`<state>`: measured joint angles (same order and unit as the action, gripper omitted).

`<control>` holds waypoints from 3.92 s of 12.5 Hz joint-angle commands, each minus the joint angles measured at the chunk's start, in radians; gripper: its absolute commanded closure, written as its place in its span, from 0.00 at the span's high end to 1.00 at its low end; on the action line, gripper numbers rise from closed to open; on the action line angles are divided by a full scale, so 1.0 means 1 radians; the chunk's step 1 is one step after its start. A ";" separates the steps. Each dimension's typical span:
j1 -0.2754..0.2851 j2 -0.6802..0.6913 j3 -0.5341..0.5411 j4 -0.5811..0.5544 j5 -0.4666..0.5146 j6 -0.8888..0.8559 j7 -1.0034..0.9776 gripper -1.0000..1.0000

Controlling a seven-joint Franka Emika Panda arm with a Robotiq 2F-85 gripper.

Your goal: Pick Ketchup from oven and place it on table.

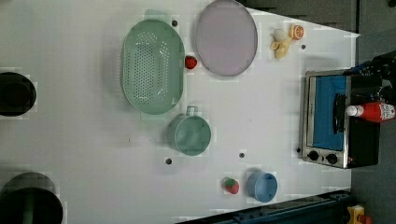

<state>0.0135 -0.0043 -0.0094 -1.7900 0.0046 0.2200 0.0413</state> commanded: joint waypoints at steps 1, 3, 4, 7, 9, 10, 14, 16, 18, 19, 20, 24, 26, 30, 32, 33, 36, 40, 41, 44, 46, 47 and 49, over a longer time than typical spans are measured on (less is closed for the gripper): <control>-0.038 -0.391 -0.014 -0.157 -0.033 -0.199 0.021 0.79; -0.039 -0.390 -0.017 -0.157 -0.033 -0.199 0.021 1.00; -0.040 -0.390 -0.024 -0.157 -0.033 -0.198 0.021 1.00; -0.049 -0.379 -0.073 -0.157 -0.033 -0.185 0.021 1.00; -0.062 -0.353 -0.129 -0.156 -0.033 -0.165 0.021 1.00; -0.069 -0.333 -0.164 -0.155 -0.034 -0.150 0.020 1.00; -0.081 -0.229 -0.305 -0.153 -0.034 -0.029 0.017 1.00; -0.083 -0.169 -0.368 -0.149 -0.033 0.046 0.017 1.00; -0.086 -0.100 -0.427 -0.133 -0.033 0.133 0.017 1.00; -0.087 -0.063 -0.453 -0.121 -0.033 0.167 0.017 1.00; -0.088 -0.027 -0.475 -0.107 -0.033 0.188 0.017 1.00; -0.094 0.120 -0.549 -0.027 -0.025 0.202 0.017 1.00; -0.102 0.189 -0.580 0.008 0.008 0.233 0.017 1.00; -0.134 0.303 -0.605 0.016 0.126 0.343 0.017 1.00; -0.150 0.349 -0.605 0.015 0.150 0.352 0.017 1.00; -0.155 0.367 -0.604 0.015 0.164 0.353 0.018 1.00; -0.159 0.405 -0.603 0.014 0.227 0.380 0.018 1.00; -0.163 0.428 -0.603 0.012 0.231 0.410 0.017 0.96; -0.164 0.430 -0.603 0.010 0.231 0.409 0.017 0.85; -0.165 0.429 -0.607 0.015 0.231 0.409 0.017 0.64; -0.164 0.425 -0.611 0.017 0.231 0.407 0.017 0.64; -0.163 0.414 -0.611 0.022 0.230 0.406 0.017 0.64; -0.154 0.381 -0.611 0.056 0.221 0.361 0.017 0.64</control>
<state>-0.1389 0.4246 -0.6299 -1.7900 0.2468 0.5850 0.0482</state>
